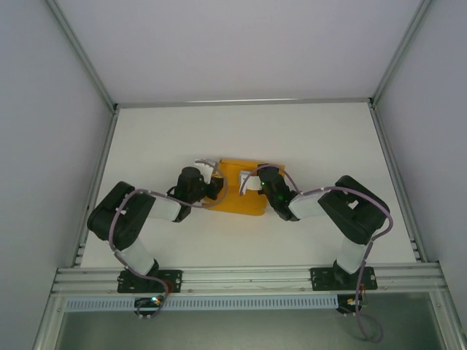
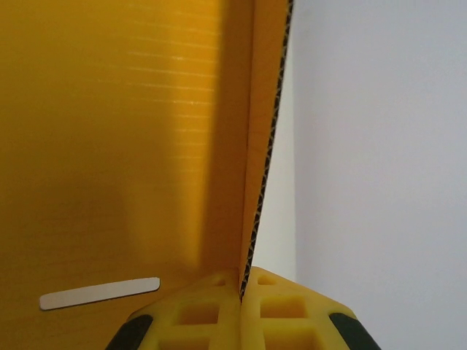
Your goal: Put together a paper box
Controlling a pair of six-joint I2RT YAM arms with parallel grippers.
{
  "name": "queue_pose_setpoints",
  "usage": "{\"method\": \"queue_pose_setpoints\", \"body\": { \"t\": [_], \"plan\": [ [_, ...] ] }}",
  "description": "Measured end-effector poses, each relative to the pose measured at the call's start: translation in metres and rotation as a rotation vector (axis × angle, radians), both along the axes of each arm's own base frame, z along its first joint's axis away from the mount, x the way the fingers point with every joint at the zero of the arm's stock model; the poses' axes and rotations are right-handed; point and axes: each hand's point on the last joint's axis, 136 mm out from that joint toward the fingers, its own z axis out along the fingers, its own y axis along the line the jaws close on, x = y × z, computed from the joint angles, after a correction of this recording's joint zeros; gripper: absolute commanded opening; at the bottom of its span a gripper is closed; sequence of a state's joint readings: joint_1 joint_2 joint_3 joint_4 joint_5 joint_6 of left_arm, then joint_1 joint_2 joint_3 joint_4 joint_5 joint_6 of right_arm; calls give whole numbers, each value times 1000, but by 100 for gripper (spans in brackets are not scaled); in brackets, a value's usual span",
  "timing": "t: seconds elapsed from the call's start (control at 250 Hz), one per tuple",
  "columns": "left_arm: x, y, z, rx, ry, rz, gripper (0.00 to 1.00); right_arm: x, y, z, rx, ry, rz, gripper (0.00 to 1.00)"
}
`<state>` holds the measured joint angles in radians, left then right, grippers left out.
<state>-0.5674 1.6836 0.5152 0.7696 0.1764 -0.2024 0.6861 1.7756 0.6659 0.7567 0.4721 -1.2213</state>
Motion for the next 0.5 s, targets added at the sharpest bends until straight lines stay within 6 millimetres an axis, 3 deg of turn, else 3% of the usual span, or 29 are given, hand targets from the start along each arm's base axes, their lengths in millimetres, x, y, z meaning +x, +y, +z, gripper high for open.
{"method": "queue_pose_setpoints", "body": {
  "t": [0.347, 0.499],
  "plan": [
    [9, -6, 9, -69, 58, -94, 29, -2, -4, -8, -15, 20, -17, 0],
    [12, -15, 6, -72, 120, -151, 23, -3, -11, -14, -46, 14, -35, 0]
  ]
}}
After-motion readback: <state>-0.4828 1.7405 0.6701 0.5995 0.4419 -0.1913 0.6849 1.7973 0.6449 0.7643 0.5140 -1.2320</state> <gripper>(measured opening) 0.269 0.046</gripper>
